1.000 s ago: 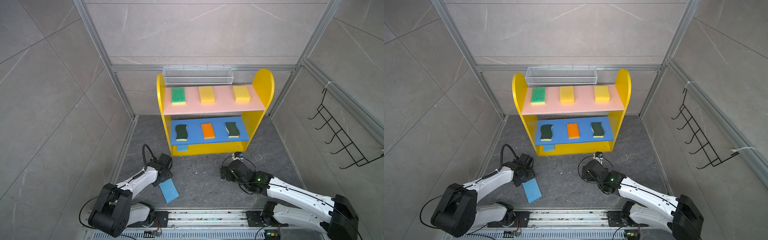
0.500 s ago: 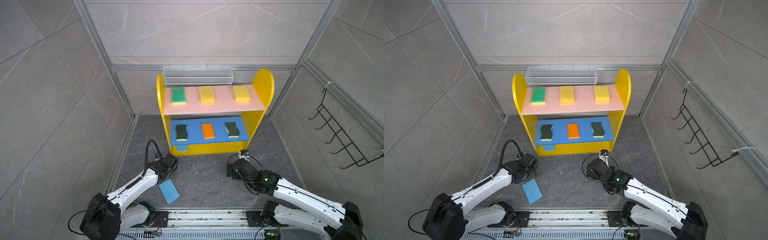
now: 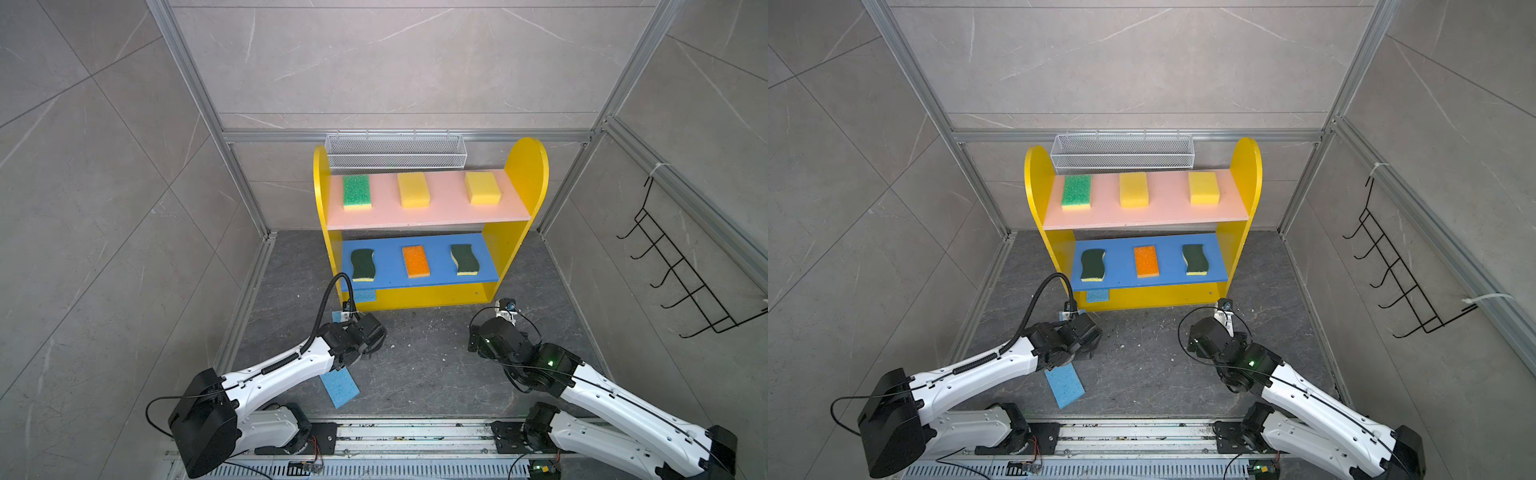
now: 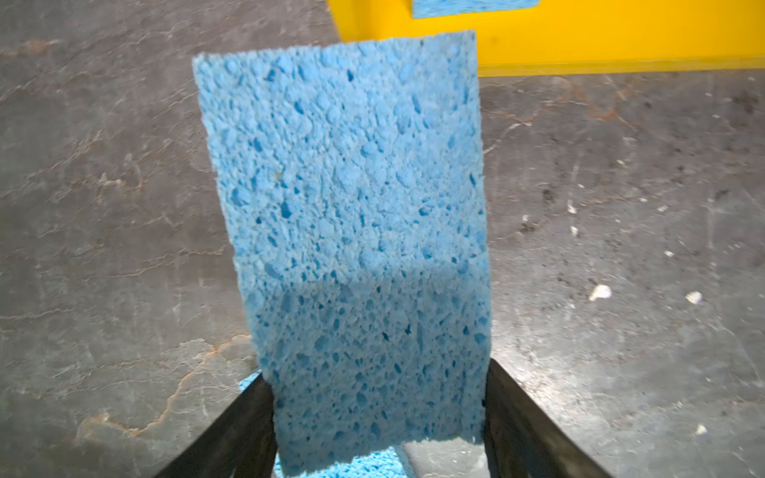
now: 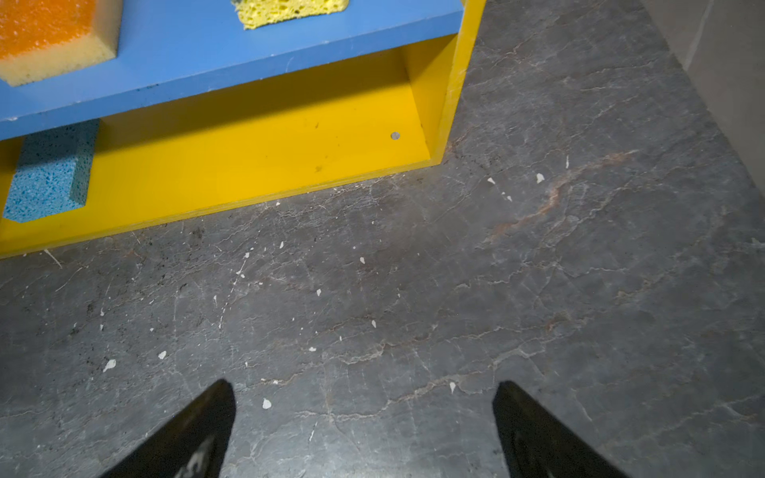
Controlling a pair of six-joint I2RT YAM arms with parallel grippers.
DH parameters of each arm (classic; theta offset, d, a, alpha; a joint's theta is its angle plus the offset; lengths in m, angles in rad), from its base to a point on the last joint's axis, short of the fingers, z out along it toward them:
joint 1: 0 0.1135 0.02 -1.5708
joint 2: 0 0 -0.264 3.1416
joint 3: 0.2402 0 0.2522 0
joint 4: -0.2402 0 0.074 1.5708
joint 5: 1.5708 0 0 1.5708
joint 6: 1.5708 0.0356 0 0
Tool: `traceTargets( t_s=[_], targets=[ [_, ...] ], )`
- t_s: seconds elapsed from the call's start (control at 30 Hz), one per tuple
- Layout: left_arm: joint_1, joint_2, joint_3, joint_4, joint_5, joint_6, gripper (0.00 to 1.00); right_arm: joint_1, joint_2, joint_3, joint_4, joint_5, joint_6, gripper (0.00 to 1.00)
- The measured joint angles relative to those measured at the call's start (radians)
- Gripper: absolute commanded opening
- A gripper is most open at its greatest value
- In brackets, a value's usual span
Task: Arrange cleaning sponges on a shelf
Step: Pick up the cleaning sponge from the middle-left of the table, then place the cleaning sponge on the shelf.
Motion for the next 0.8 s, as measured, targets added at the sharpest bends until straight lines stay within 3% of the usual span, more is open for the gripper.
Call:
traceTargets(
  t_s=[0.27, 0.8],
  targets=[
    [-0.081, 0.1, 0.004, 0.166, 0.015, 0.036, 0.74, -0.14, 0.024, 0.0, 0.016, -0.063, -0.06, 1.0],
    [-0.103, 0.324, 0.164, 0.413, 0.032, 0.156, 0.74, -0.527, 0.08, -0.027, 0.152, -0.433, -0.198, 0.97]
  ],
)
